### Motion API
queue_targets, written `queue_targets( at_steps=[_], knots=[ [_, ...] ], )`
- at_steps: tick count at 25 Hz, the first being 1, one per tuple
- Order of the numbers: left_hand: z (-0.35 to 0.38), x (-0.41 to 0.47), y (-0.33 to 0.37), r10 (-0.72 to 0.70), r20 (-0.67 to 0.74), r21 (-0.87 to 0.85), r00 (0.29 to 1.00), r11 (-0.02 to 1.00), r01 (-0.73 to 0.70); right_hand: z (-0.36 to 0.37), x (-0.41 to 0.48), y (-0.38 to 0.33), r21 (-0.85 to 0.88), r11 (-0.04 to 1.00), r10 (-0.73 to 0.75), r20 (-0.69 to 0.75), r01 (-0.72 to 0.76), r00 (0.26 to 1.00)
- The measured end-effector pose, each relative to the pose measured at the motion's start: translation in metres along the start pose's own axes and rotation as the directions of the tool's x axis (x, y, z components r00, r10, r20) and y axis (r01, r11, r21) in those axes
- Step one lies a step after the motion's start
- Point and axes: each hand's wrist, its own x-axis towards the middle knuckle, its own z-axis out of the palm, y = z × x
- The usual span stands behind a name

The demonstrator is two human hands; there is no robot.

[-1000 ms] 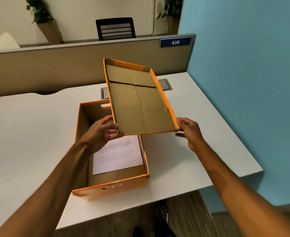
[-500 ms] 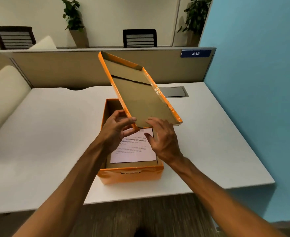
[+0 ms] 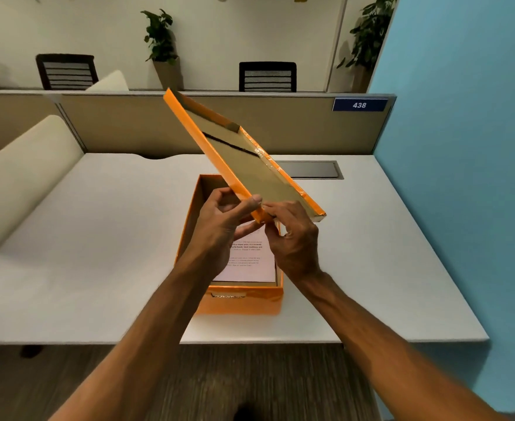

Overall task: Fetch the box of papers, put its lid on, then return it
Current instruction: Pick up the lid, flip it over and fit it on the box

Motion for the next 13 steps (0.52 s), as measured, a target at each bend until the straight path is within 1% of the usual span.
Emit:
queue_targets(
  at_steps=[2, 4, 5, 7, 10, 13],
  knots=[
    [0.009, -0.007, 0.005, 0.024, 0.040, 0.012, 0.999, 1.000, -0.025, -0.013, 0.005, -0.005, 0.094, 0.991, 0.097, -0.067, -0.090, 0.993],
    [0.012, -0.012, 0.005, 0.016, 0.100, -0.028, 0.995, 1.000, -0.013, -0.024, 0.009, -0.008, 0.179, 0.966, 0.203, -0.095, -0.184, 0.975],
    [0.012, -0.015, 0.002, -0.002, 0.098, -0.051, 0.995, 0.999, 0.007, -0.029, 0.010, -0.008, 0.200, 0.955, 0.242, -0.101, -0.218, 0.965],
    [0.010, -0.020, -0.010, -0.074, 0.033, -0.051, 0.997, 0.996, 0.076, -0.036, 0.010, -0.009, 0.238, 0.925, 0.324, -0.090, -0.295, 0.942],
    [0.003, -0.027, -0.036, -0.174, -0.011, -0.015, 0.985, 0.985, 0.174, -0.049, 0.010, -0.009, 0.383, 0.812, 0.489, -0.035, -0.440, 0.872],
    [-0.007, -0.030, -0.055, -0.221, -0.006, -0.014, 0.975, 0.975, 0.220, -0.060, 0.015, -0.009, 0.564, 0.662, 0.585, 0.024, -0.494, 0.811]
  ],
)
